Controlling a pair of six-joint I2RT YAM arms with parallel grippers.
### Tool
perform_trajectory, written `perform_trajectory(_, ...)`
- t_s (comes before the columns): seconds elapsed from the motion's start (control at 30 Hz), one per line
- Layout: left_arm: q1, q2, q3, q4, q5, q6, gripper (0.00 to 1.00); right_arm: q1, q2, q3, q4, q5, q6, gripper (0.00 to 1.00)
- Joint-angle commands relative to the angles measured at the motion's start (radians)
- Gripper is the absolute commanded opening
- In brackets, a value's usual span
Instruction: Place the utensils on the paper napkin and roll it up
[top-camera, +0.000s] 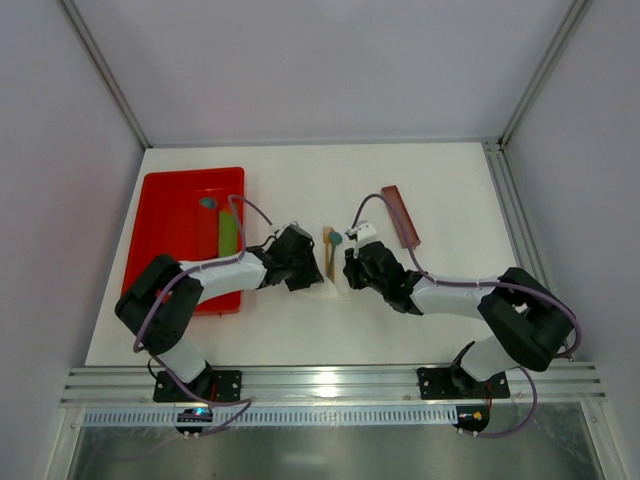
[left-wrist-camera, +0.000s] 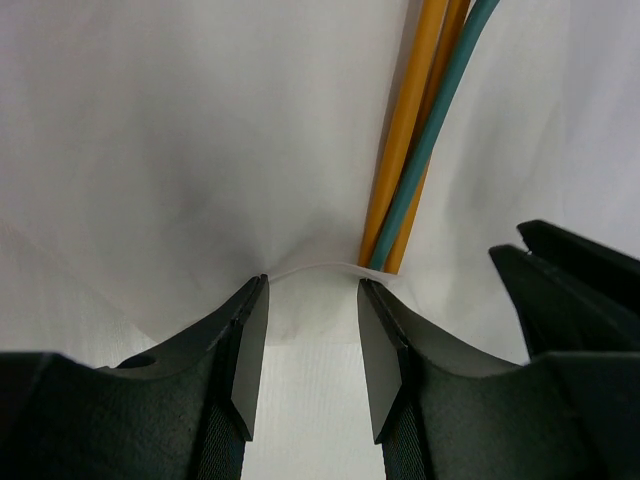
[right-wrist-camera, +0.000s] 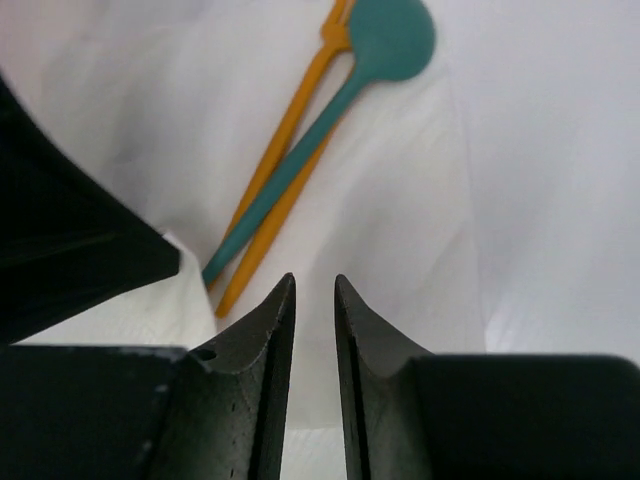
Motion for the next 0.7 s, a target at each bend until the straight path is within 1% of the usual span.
perform_trajectory(0.0, 0.007, 0.021, 0.028, 0.013, -0.028, 0.027, 0.45, -0.050, 0.014, 0.043, 0.043, 0.000, 0.092, 0.23)
perform_trajectory(0.03, 0.007, 0.027, 0.029, 0.018, -0.028, 0.025, 0.45, -0.061, 0.040, 0.090, 0.029, 0.001, 0.105, 0.21)
perform_trajectory(0.23, 0.010, 0.031, 0.049, 0.004, -0.031, 0.039, 0.45, -0.068, 0.154, 0.207, -0.020, 0.017, 0.117, 0.19)
perform_trajectory(0.4, 0.008, 0.039, 0.063, -0.002, -0.021, 0.044, 0.45, -0.073, 0.192, 0.239, -0.025, 0.028, 0.126, 0.19)
perform_trajectory(0.53, 0.008, 0.039, 0.077, -0.015, -0.008, 0.047, 0.45, -0.073, 0.171, 0.239, -0.051, -0.005, 0.131, 0.19)
perform_trajectory(0.67, 0.010, 0.031, 0.084, -0.022, -0.005, 0.047, 0.45, -0.074, 0.087, 0.190, -0.112, -0.070, 0.135, 0.19)
